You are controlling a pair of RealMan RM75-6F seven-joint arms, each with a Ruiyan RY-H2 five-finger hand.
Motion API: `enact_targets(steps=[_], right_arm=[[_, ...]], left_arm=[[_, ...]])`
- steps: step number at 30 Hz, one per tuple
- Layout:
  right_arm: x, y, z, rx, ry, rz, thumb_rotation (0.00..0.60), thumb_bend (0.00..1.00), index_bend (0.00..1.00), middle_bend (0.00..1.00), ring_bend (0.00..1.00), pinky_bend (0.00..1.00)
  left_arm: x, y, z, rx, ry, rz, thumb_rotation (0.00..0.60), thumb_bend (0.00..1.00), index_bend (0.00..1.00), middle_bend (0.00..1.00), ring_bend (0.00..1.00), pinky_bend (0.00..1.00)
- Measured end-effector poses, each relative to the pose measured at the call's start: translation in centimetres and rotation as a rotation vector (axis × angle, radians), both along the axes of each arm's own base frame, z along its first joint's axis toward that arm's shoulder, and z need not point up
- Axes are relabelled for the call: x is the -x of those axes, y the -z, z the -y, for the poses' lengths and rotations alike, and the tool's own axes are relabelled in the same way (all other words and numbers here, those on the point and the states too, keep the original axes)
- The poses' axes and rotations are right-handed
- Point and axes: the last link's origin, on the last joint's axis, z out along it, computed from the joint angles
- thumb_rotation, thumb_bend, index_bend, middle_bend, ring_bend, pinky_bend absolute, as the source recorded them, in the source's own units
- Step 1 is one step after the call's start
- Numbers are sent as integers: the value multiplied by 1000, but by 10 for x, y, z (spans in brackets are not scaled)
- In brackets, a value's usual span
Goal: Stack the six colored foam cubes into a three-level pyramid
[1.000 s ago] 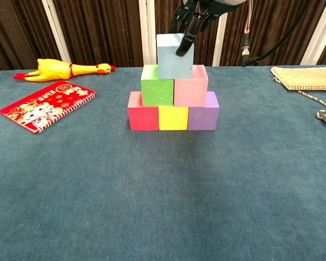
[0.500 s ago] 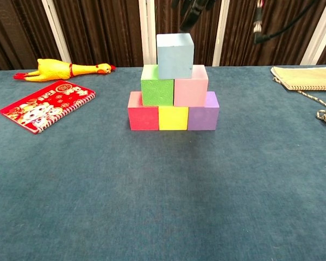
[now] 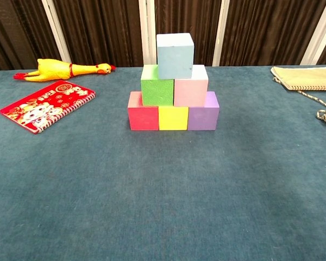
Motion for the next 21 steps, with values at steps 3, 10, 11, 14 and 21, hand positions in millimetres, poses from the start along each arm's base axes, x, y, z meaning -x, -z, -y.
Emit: enact_targets(steps=[3,10,11,14,21], right_arm=[[26,-5,-18,31,-3,-6,600,275,140,141,11,0],[94,-10,-69,134,-56,-32,600,275,140,141,11,0],[105,-9,-78,144,-57,-32,600,275,140,141,11,0],[142,-2,-111,174,-36,-27,600,275,140,140,11,0],[213,23,-163,195,53,-102,600,275,140,139,11,0]], left_arm=[[-7,1,8,8,21,13,600,267,89,85,0,0],[-15,-5,38,-1,35,23,600,267,89,85,0,0],[-16,-6,42,-2,36,25,600,267,90,85,0,0],[-18,-9,50,-7,43,29,600,267,90,85,0,0],[-20,-15,63,-2,53,20,600,267,98,86,0,0]])
